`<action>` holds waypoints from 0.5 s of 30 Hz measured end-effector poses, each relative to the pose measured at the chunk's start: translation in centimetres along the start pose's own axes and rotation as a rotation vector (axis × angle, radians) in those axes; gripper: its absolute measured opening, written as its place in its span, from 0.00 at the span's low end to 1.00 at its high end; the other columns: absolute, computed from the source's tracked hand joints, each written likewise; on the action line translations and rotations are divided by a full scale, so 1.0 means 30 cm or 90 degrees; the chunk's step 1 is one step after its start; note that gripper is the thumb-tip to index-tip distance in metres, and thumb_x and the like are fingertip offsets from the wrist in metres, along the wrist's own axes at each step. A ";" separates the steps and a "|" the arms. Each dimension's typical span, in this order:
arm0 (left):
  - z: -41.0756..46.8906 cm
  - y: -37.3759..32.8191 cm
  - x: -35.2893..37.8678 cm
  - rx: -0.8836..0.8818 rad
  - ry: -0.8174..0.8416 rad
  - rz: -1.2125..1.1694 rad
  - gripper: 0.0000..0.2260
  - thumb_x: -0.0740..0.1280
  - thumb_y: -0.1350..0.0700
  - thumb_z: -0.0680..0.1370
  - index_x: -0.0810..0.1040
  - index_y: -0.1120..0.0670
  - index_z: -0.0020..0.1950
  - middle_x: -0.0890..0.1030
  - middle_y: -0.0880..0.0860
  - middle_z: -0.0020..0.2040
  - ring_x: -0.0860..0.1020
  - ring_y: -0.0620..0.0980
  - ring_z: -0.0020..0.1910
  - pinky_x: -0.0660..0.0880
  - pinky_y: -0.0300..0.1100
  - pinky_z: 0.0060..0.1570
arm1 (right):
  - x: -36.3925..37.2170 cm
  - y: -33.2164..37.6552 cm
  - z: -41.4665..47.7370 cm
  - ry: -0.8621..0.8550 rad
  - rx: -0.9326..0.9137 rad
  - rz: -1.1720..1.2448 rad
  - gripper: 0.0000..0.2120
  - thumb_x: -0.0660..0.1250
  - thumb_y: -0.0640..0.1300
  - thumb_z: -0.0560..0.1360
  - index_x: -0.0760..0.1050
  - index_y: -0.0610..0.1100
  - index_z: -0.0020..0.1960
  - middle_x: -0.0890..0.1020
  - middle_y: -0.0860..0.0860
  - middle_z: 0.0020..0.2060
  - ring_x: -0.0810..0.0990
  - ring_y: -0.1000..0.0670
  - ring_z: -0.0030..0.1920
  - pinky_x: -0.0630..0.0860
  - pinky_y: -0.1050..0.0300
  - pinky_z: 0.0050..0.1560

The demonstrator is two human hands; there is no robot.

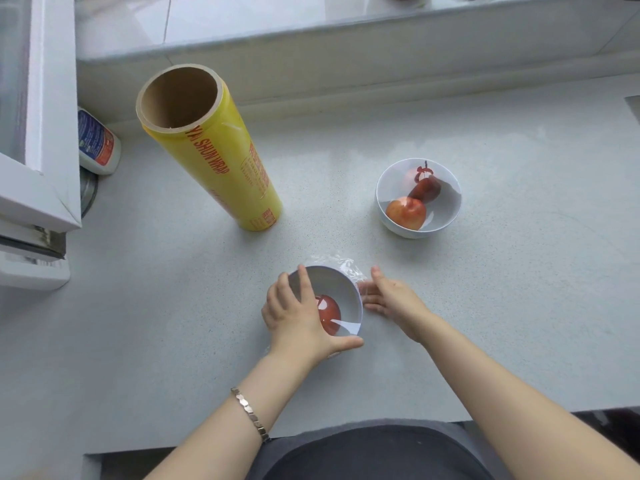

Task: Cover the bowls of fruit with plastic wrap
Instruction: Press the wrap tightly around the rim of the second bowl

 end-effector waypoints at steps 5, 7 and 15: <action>-0.022 0.003 -0.019 0.052 0.011 0.059 0.64 0.70 0.28 0.56 0.35 0.57 0.74 0.39 0.57 0.75 0.40 0.60 0.74 0.47 0.56 0.71 | 0.040 0.003 -0.023 0.072 -0.026 -0.083 0.12 0.60 0.48 0.78 0.76 0.39 0.50 0.79 0.37 0.48 0.76 0.46 0.48 0.72 0.47 0.62; -0.014 -0.032 -0.026 0.161 0.005 0.116 0.64 0.71 0.30 0.57 0.33 0.55 0.74 0.34 0.55 0.75 0.33 0.59 0.73 0.39 0.57 0.71 | 0.043 0.014 -0.023 0.056 -0.041 -0.069 0.08 0.60 0.45 0.78 0.72 0.43 0.43 0.77 0.43 0.43 0.75 0.48 0.44 0.75 0.54 0.51; 0.028 -0.065 0.003 0.279 0.029 0.160 0.62 0.72 0.31 0.57 0.34 0.50 0.75 0.38 0.50 0.76 0.34 0.55 0.74 0.38 0.58 0.71 | 0.015 0.071 -0.057 -0.143 -0.167 0.014 0.09 0.54 0.43 0.80 0.64 0.47 0.41 0.69 0.50 0.30 0.68 0.54 0.28 0.67 0.63 0.31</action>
Point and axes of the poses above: each hand's wrist, its own z-axis towards the middle knuckle, its own x-axis out of the palm, y = z × x, the point moved 9 cm from there along z, towards the middle knuckle
